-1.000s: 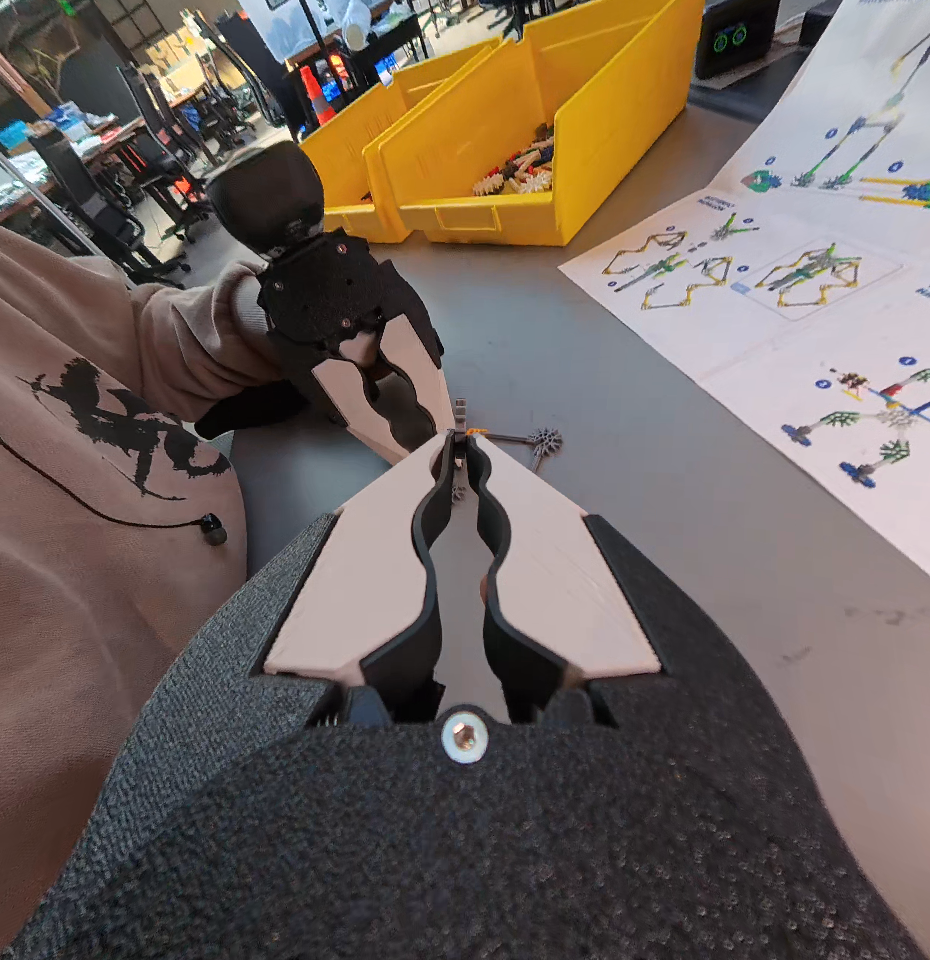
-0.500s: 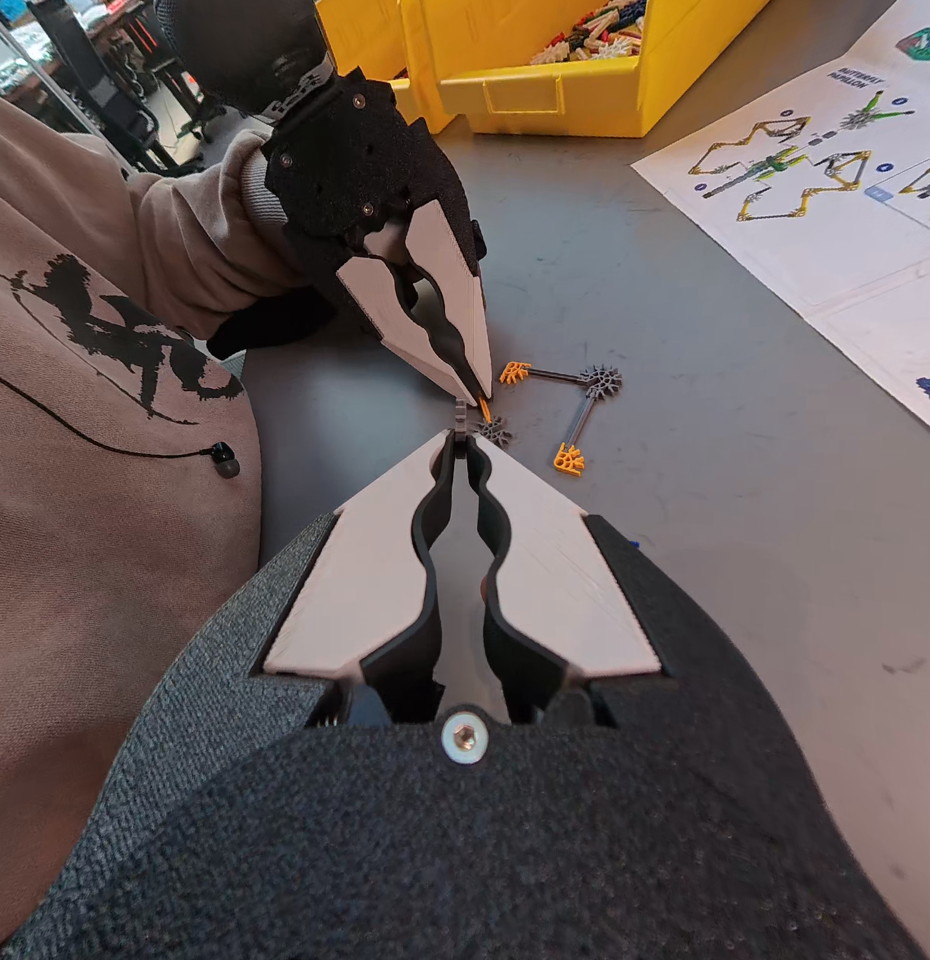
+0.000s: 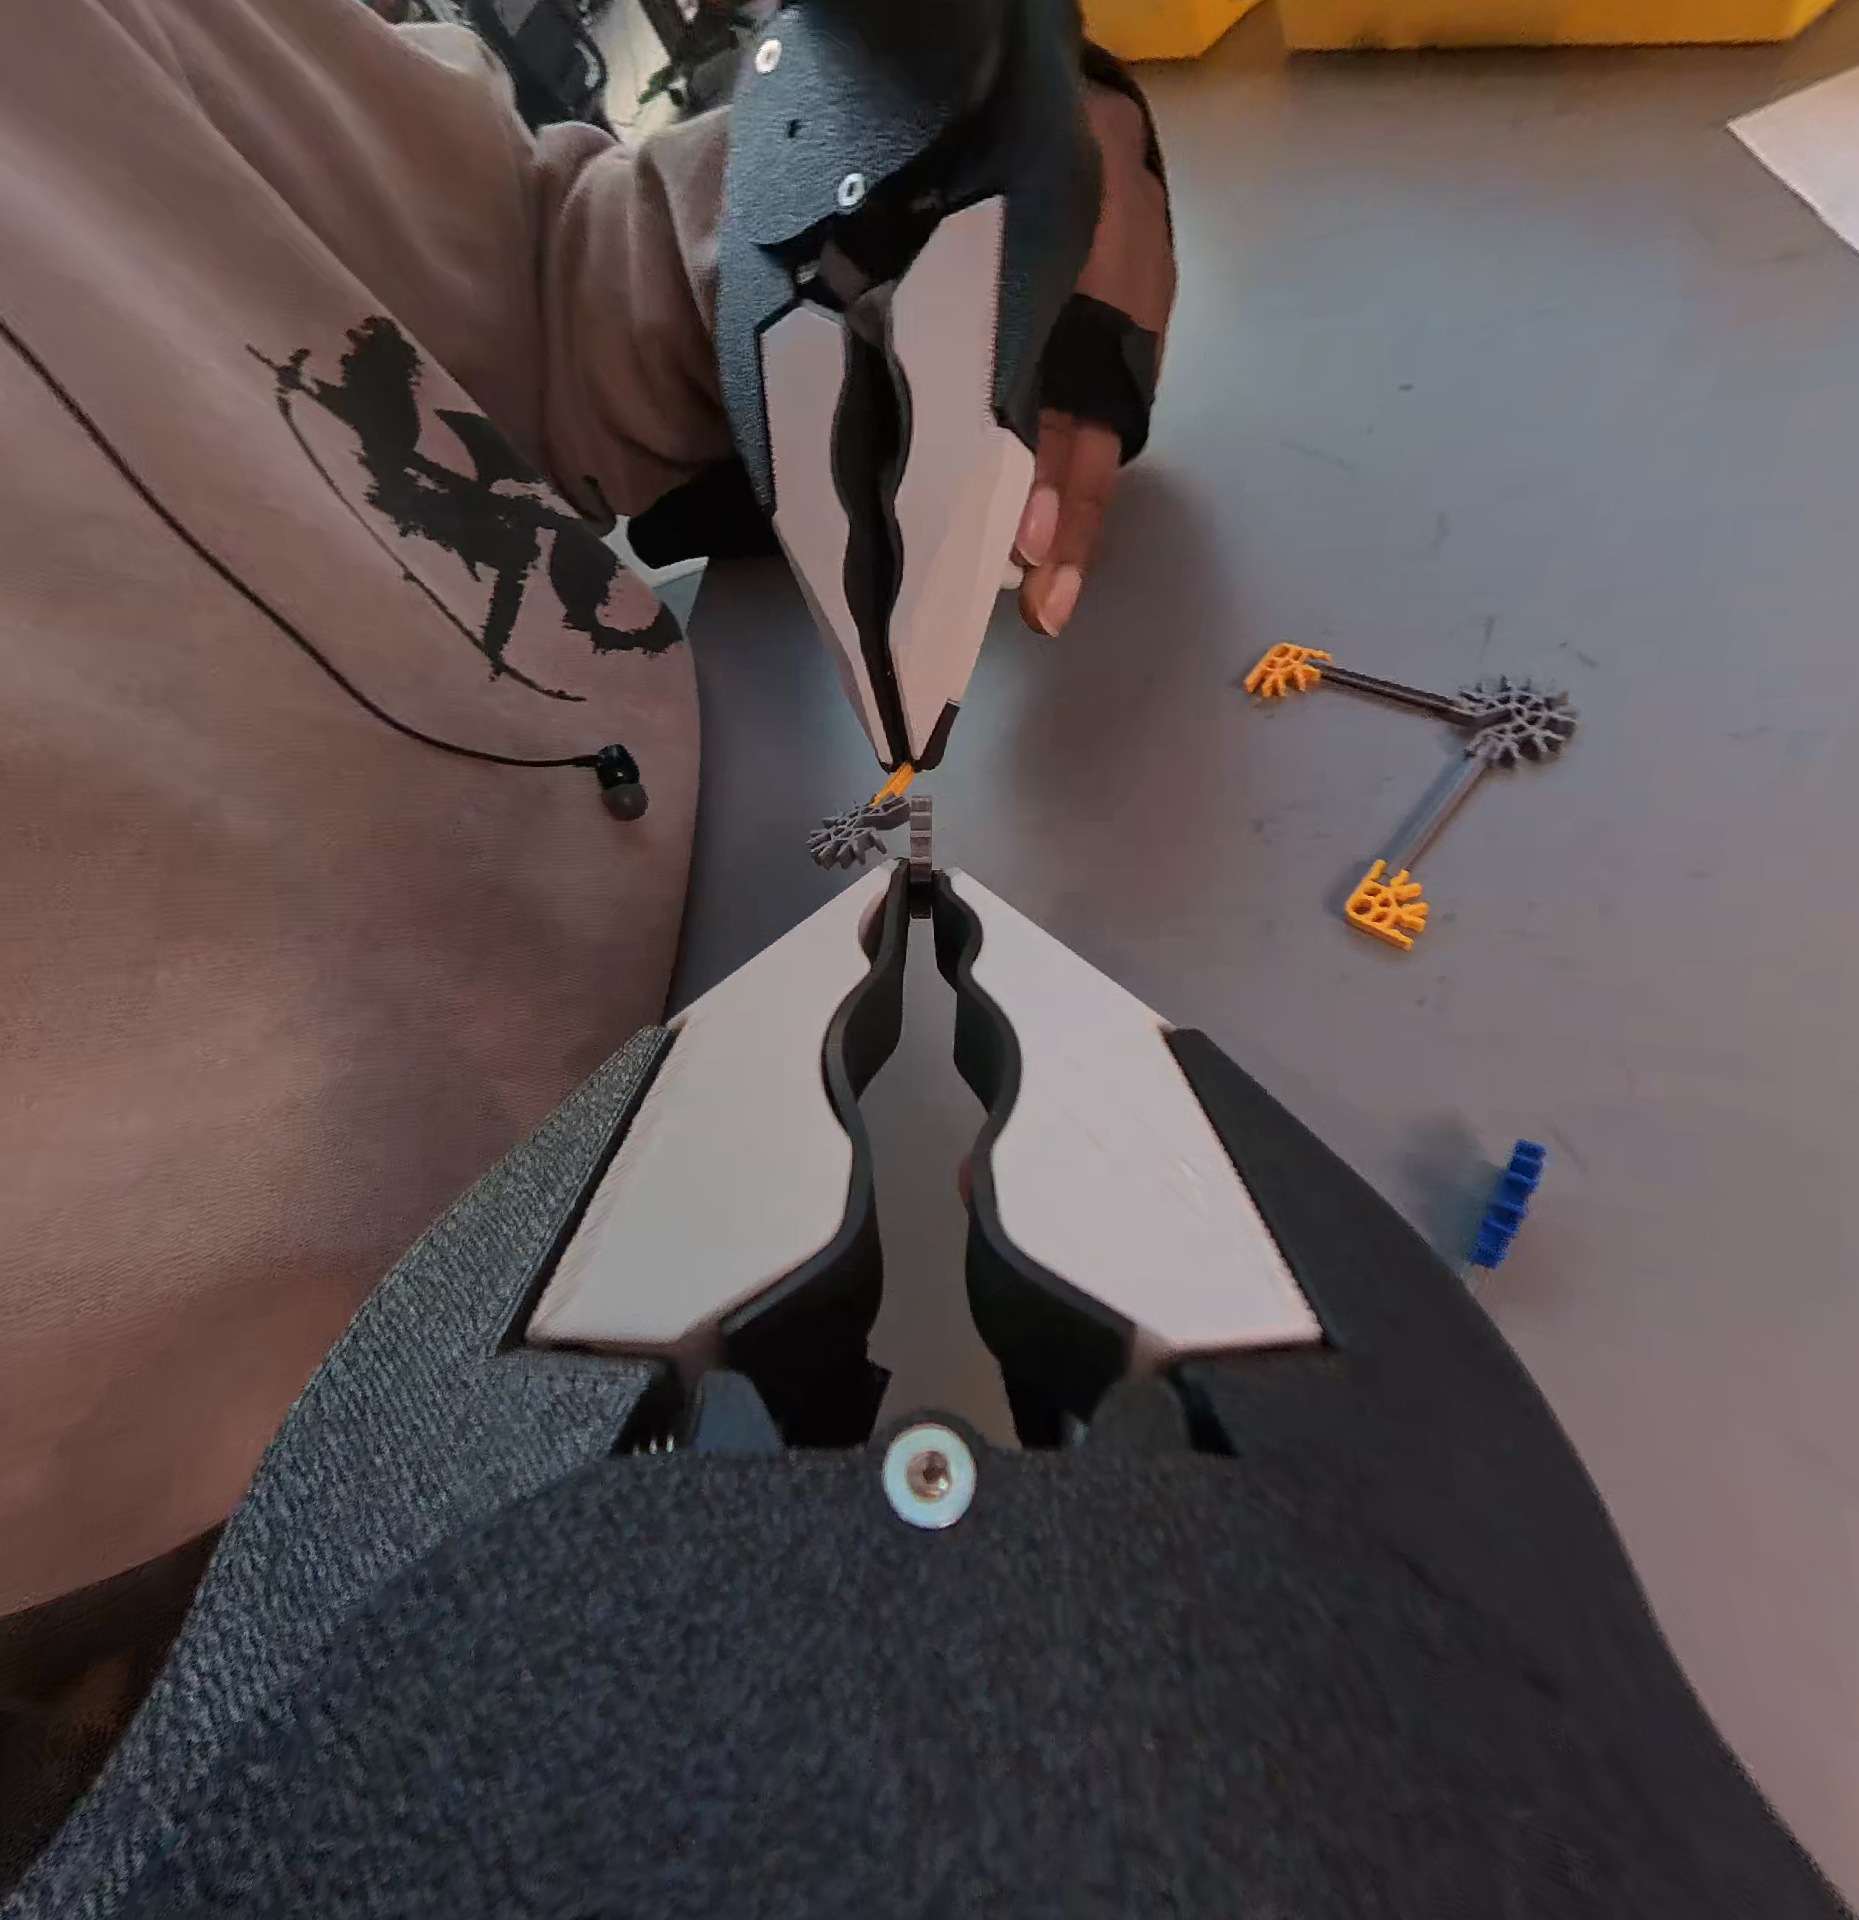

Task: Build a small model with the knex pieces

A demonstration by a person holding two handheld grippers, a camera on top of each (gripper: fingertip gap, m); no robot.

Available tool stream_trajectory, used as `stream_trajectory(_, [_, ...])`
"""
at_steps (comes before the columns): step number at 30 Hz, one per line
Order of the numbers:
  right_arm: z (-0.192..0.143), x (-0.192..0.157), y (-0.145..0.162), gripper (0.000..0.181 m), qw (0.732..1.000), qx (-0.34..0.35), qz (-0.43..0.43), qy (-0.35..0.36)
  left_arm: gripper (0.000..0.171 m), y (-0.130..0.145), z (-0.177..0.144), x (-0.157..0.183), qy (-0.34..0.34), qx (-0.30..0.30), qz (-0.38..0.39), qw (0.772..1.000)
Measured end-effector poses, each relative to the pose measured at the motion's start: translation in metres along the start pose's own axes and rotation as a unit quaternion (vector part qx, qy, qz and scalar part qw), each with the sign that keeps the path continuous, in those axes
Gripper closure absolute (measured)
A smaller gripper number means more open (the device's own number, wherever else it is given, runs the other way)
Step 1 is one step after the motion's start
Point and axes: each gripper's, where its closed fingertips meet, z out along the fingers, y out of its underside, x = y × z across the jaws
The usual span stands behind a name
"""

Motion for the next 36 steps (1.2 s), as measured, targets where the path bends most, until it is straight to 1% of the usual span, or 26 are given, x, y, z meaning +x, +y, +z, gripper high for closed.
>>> stream_trajectory(4, [-0.003, -0.023, -0.010, 0.179, 0.997, 0.036, -0.013, -0.066, 0.169, -0.025, -0.008, 0.009, 0.059, 0.084, -0.052, 0.993])
stream_trajectory(6, [-0.006, -0.034, -0.017, 0.179, 0.993, 0.057, -0.016, -0.101, 0.170, -0.033, -0.009, 0.013, 0.085, 0.108, -0.067, 0.988])
stream_trajectory(9, [-0.007, -0.049, -0.025, 0.179, 0.985, 0.082, -0.012, -0.152, 0.169, -0.042, -0.009, 0.021, 0.125, 0.132, -0.079, 0.980])
stream_trajectory(12, [-0.005, -0.058, -0.026, 0.180, 0.977, 0.086, 0.003, -0.194, 0.169, -0.049, -0.011, 0.025, 0.148, 0.151, -0.087, 0.973])
stream_trajectory(16, [-0.002, -0.065, -0.026, 0.179, 0.972, 0.083, 0.015, -0.221, 0.169, -0.050, -0.011, 0.031, 0.167, 0.149, -0.097, 0.970])
stream_trajectory(20, [0.002, -0.067, -0.022, 0.179, 0.971, 0.068, 0.022, -0.227, 0.169, -0.048, -0.009, 0.031, 0.182, 0.136, -0.130, 0.965])
stream_trajectory(22, [0.004, -0.064, -0.018, 0.179, 0.974, 0.058, 0.025, -0.219, 0.169, -0.044, -0.007, 0.029, 0.189, 0.123, -0.161, 0.961])
stream_trajectory(27, [0.003, -0.053, -0.018, 0.180, 0.976, 0.061, 0.055, -0.203, 0.167, -0.041, -0.008, 0.016, 0.187, 0.121, -0.240, 0.945])
stream_trajectory(30, [-0.001, -0.047, -0.024, 0.179, 0.973, 0.084, 0.076, -0.203, 0.166, -0.042, -0.010, 0.007, 0.177, 0.136, -0.272, 0.936])
stream_trajectory(34, [-0.006, -0.041, -0.031, 0.180, 0.968, 0.109, 0.099, -0.201, 0.167, -0.049, -0.015, -0.001, 0.165, 0.166, -0.288, 0.929])
stream_trajectory(36, [-0.006, -0.040, -0.032, 0.179, 0.966, 0.113, 0.107, -0.205, 0.171, -0.055, -0.018, -0.001, 0.169, 0.182, -0.287, 0.925])
